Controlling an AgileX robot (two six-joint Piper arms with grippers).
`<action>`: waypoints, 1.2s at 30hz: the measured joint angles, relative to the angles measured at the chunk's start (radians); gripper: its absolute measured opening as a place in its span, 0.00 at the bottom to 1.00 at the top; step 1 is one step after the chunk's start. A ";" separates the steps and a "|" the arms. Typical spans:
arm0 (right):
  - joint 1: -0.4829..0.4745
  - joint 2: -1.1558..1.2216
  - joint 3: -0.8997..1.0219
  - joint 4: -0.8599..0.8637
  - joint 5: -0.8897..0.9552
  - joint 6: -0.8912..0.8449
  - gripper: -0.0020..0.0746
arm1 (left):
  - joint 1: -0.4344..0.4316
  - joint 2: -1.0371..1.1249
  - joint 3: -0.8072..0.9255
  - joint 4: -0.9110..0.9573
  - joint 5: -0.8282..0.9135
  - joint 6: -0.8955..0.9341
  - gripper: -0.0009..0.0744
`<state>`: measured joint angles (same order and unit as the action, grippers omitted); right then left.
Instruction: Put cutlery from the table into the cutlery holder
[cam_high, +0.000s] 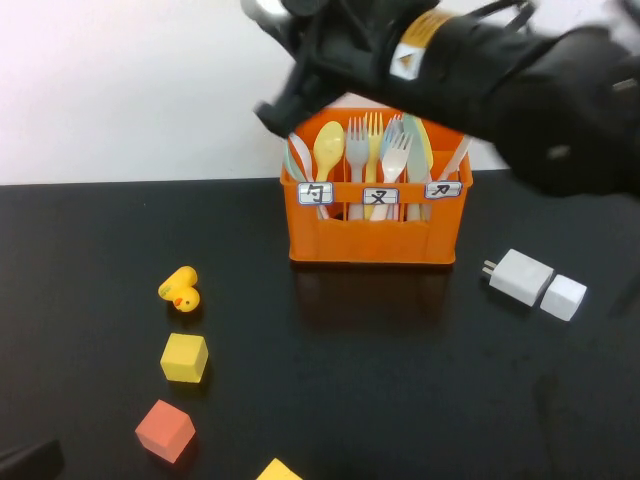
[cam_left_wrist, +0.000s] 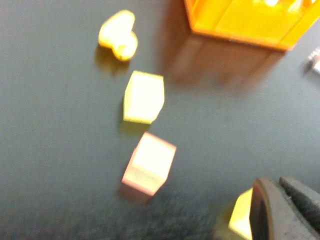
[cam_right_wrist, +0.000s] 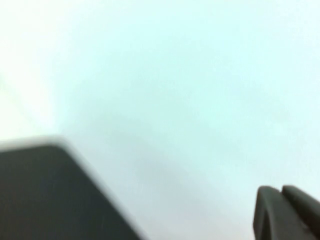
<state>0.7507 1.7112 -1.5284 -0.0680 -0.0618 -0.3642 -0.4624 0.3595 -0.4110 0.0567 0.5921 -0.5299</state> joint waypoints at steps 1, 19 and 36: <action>0.008 -0.035 0.002 -0.028 0.090 0.000 0.04 | 0.000 -0.019 0.000 0.000 -0.007 0.004 0.01; 0.025 -0.827 0.847 -0.091 0.272 -0.030 0.03 | 0.000 -0.296 0.077 0.106 -0.110 0.008 0.01; 0.025 -1.442 1.138 -0.064 0.689 0.123 0.03 | 0.000 -0.296 0.182 0.277 -0.248 0.008 0.01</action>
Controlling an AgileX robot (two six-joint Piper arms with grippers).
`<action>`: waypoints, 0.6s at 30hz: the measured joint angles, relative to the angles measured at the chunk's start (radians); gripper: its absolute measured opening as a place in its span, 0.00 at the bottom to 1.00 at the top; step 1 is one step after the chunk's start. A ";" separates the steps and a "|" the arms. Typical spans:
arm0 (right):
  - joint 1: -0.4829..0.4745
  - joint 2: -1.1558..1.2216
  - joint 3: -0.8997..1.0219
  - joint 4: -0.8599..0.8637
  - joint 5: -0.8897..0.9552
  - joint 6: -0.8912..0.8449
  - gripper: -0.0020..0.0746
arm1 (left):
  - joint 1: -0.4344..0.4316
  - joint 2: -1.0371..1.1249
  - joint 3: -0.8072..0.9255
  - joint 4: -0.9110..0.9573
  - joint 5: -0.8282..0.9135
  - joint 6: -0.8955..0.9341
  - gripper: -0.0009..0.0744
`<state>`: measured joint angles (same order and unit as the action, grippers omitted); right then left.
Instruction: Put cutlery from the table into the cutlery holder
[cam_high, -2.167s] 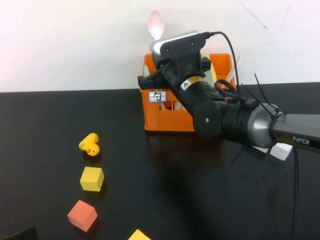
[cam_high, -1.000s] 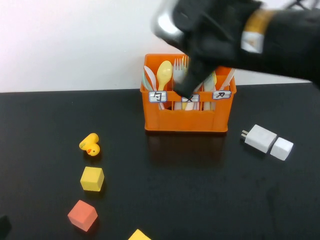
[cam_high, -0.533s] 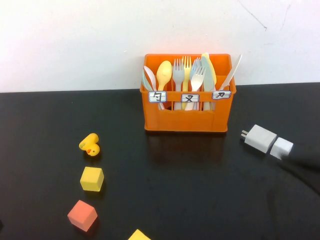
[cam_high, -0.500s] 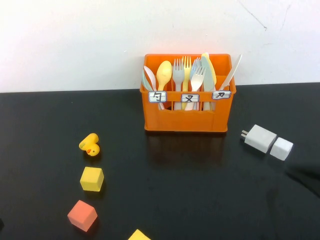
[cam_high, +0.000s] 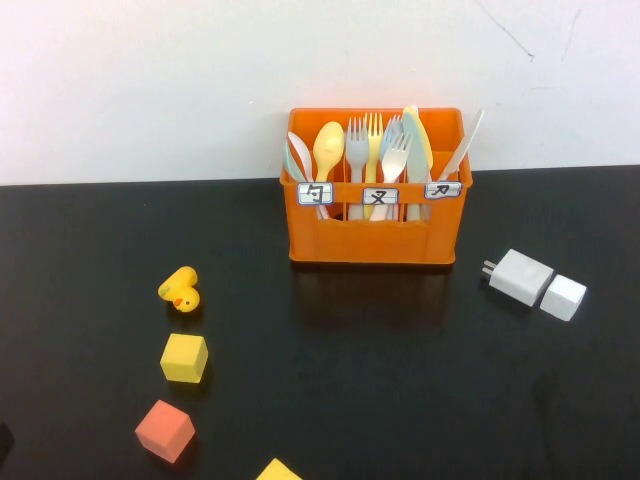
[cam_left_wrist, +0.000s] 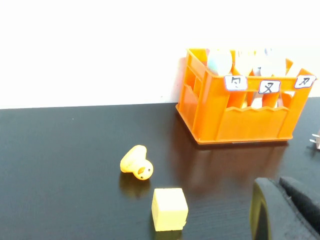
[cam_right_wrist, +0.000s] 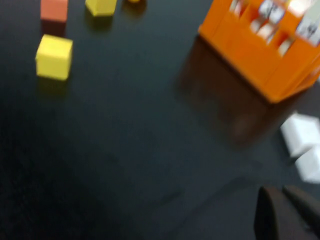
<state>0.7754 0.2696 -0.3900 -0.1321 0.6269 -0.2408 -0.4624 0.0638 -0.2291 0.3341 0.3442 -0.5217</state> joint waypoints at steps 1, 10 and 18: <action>0.000 -0.004 0.000 0.019 0.024 0.007 0.03 | 0.000 0.000 0.000 0.000 0.000 -0.002 0.01; 0.000 -0.004 0.000 0.121 0.093 0.022 0.03 | 0.000 0.000 0.000 0.000 -0.002 -0.002 0.01; 0.000 -0.004 0.000 0.125 0.093 0.022 0.03 | 0.000 0.000 0.000 0.000 -0.002 0.002 0.01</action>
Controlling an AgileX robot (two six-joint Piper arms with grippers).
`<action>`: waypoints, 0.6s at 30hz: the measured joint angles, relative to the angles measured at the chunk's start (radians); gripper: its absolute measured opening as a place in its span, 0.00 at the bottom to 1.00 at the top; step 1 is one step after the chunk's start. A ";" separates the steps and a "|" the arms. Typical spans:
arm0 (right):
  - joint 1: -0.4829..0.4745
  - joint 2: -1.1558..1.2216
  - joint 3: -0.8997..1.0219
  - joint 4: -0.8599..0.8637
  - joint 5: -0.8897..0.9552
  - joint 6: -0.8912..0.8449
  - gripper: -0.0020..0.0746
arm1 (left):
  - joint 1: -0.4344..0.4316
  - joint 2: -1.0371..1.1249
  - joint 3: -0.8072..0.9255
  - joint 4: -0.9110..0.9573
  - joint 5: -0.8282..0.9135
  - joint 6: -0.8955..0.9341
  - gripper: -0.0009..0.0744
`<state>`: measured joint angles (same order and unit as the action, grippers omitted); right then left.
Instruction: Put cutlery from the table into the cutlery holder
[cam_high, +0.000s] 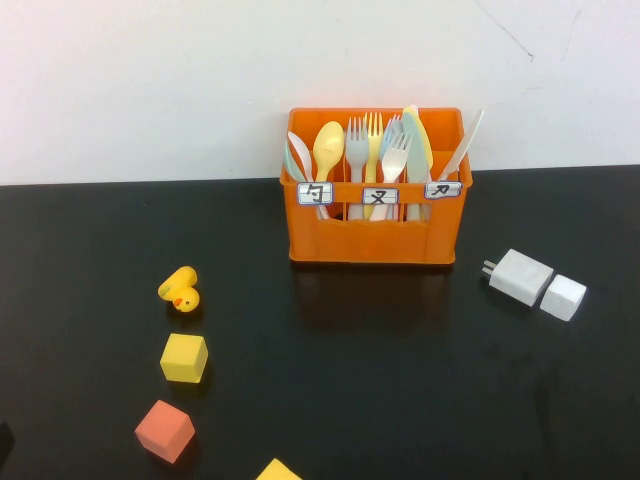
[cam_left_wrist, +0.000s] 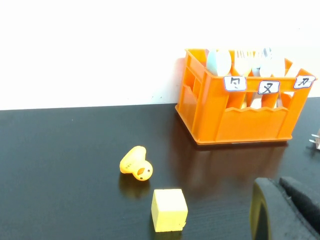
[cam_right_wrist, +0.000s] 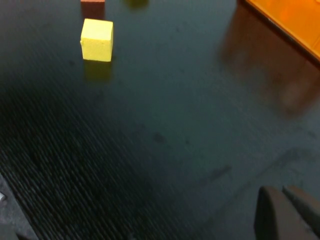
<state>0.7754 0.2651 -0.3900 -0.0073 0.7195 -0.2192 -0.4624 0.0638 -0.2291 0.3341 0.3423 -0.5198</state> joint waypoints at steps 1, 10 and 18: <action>0.000 0.000 0.000 0.000 0.000 0.000 0.03 | 0.000 0.000 0.000 0.000 0.000 0.000 0.01; 0.000 0.000 0.000 0.007 0.000 0.002 0.03 | 0.172 -0.074 0.045 -0.127 0.001 0.032 0.01; 0.000 0.000 0.000 0.007 0.004 0.002 0.03 | 0.409 -0.076 0.201 -0.236 -0.008 0.052 0.01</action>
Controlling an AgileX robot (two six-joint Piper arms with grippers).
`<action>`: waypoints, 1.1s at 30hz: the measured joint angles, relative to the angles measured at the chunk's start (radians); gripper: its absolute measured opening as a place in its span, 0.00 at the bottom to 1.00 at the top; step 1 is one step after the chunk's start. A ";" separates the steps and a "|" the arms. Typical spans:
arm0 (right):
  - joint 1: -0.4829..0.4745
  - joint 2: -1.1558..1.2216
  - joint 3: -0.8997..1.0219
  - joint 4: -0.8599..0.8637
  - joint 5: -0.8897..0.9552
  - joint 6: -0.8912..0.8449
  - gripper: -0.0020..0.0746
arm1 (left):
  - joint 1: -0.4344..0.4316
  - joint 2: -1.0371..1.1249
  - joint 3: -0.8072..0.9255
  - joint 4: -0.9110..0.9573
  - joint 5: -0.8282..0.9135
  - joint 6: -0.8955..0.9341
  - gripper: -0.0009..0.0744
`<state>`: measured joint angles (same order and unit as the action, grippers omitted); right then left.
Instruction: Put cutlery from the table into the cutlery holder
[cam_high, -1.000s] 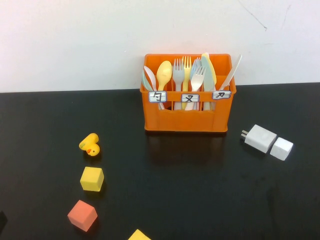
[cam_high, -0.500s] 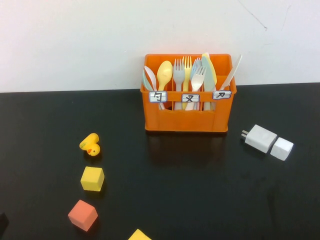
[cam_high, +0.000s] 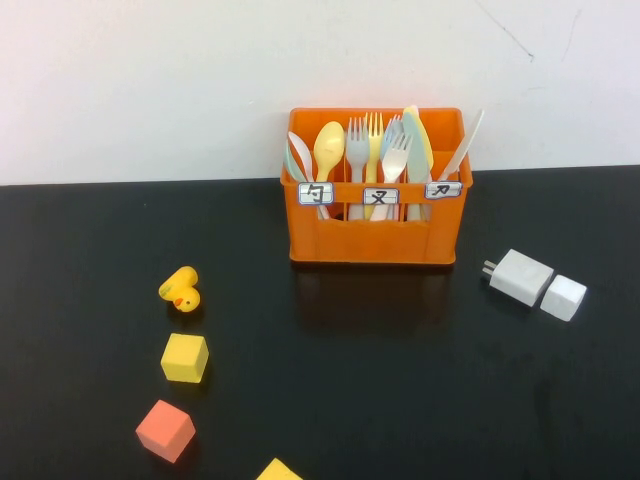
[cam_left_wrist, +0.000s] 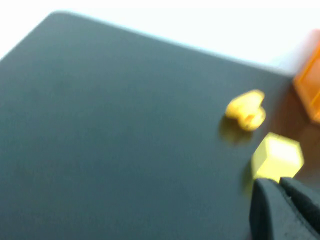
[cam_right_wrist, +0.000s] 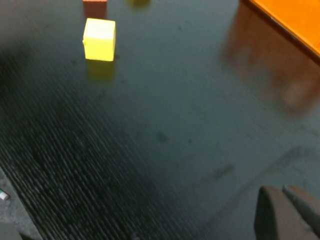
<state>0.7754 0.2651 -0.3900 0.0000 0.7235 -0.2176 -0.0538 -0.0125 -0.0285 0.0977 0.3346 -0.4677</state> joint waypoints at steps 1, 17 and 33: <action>0.000 0.000 0.000 0.000 0.000 0.000 0.03 | 0.004 0.000 0.021 -0.004 -0.003 0.000 0.01; 0.000 0.000 0.000 0.000 0.002 0.002 0.02 | -0.004 -0.002 0.041 -0.044 -0.001 0.185 0.01; 0.000 0.000 0.000 0.000 0.002 0.002 0.02 | -0.004 -0.002 0.041 -0.149 -0.001 0.291 0.01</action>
<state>0.7754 0.2651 -0.3900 0.0000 0.7256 -0.2157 -0.0573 -0.0145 0.0126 -0.0508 0.3338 -0.1769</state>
